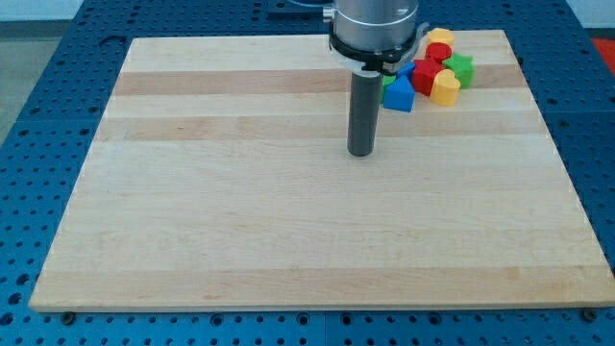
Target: Separate the green star and the red circle
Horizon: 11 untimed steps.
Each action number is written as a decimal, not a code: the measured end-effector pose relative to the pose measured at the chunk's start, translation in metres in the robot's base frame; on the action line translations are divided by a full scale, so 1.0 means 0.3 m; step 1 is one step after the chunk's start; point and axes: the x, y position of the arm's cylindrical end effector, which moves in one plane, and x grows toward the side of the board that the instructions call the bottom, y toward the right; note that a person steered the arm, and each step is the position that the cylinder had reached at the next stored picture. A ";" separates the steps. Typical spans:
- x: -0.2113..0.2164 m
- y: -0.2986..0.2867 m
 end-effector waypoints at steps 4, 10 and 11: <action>-0.199 0.635; -0.788 0.713; -0.788 0.544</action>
